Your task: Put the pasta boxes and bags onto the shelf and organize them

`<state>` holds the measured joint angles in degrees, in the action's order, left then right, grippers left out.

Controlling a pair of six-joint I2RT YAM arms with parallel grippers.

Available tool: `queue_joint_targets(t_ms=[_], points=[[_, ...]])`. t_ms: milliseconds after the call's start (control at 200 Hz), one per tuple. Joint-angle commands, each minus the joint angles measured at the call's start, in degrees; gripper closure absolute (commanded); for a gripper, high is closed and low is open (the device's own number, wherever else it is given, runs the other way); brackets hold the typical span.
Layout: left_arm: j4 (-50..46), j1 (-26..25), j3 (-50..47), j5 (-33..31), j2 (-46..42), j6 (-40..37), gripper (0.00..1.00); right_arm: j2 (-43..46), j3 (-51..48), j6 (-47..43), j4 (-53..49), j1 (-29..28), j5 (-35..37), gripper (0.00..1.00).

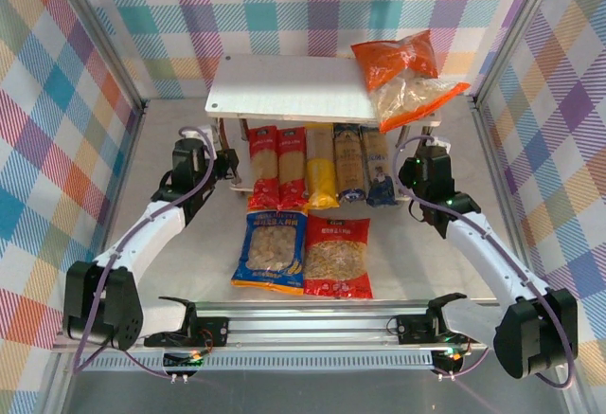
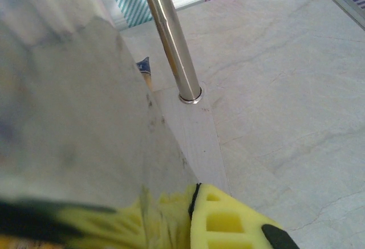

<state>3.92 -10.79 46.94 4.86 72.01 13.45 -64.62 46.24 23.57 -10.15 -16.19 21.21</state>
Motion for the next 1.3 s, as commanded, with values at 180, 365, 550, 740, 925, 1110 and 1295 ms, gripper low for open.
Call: queue_joint_targets(t_ms=[180,365,550,740,925,1110,1295], points=[[-9.2,1.6,-0.2,-8.8,-2.2,0.9,0.83,-3.2,0.2,2.4,-2.9,0.3,-5.5,1.00],[-9.0,1.6,0.1,-8.3,0.6,1.4,0.74,-1.6,-1.0,2.3,-5.3,0.3,-6.9,0.88],[-7.7,1.6,-1.4,-8.3,-1.0,2.0,0.67,0.6,-3.3,2.5,-6.1,0.3,-7.9,0.61],[-8.2,1.5,-1.2,-7.4,-5.2,1.4,0.55,2.6,-3.8,1.5,-7.4,0.4,-9.2,0.39],[-13.8,0.9,1.2,-7.1,-9.5,0.8,0.47,5.2,-3.9,0.0,-8.4,0.3,-11.4,0.15],[-19.3,-0.9,-0.1,-9.5,-17.8,3.5,0.47,12.5,-5.8,0.0,-10.6,0.2,-11.1,0.12],[-30.9,-13.5,-1.0,-19.6,-30.6,6.5,0.48,22.8,-6.2,0.1,-19.3,-0.4,-9.9,0.12]])
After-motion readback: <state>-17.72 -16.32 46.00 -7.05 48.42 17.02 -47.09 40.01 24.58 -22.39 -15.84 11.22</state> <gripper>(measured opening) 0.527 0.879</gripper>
